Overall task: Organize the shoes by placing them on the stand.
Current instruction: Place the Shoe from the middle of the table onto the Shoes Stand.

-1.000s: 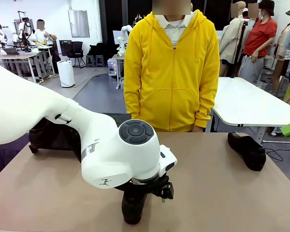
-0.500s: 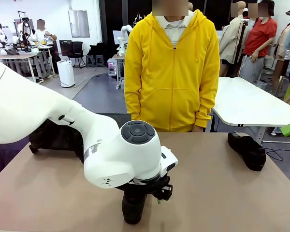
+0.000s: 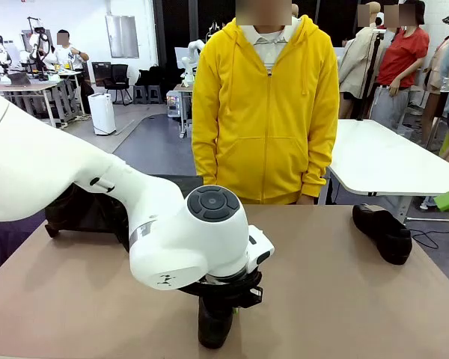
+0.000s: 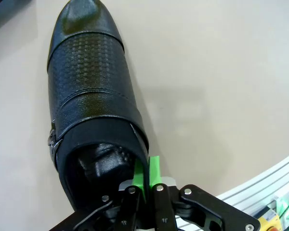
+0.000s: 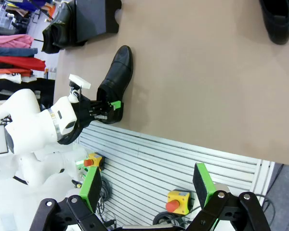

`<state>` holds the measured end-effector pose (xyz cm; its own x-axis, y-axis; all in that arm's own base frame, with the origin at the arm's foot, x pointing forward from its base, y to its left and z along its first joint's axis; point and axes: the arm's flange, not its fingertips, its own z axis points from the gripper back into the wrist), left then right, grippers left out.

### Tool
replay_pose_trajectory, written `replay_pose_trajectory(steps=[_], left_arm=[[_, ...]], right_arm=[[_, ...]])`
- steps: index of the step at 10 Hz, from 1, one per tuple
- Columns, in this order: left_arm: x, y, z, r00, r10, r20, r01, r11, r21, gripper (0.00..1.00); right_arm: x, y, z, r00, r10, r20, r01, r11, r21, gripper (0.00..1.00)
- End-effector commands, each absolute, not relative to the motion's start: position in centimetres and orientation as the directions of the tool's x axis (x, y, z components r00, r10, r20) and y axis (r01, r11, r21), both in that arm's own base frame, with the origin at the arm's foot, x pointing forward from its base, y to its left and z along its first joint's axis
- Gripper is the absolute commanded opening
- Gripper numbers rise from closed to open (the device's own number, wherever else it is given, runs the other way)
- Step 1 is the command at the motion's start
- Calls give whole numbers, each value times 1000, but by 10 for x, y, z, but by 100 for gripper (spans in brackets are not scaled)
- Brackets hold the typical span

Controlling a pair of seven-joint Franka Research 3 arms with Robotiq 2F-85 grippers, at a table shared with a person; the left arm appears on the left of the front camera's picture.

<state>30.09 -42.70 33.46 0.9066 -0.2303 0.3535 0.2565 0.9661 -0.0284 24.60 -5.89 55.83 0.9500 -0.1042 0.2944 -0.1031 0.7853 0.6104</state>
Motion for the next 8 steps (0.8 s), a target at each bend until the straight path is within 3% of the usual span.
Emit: replay_pose_trajectory(steps=[1, 4, 8], left_arm=[[303, -424, 337, 900, -229, 371, 251, 968, -10, 0], [293, -414, 377, 881, -252, 400, 284, 959, -23, 0], [256, -362, 514, 809, -298, 507, 378, 924, -60, 0]], right_arm=[[246, -61, 561, 951, -103, 293, -105, 782, 615, 100], [246, -61, 561, 951, -103, 293, -105, 782, 615, 100], [246, -61, 561, 951, -103, 293, -105, 782, 615, 100]])
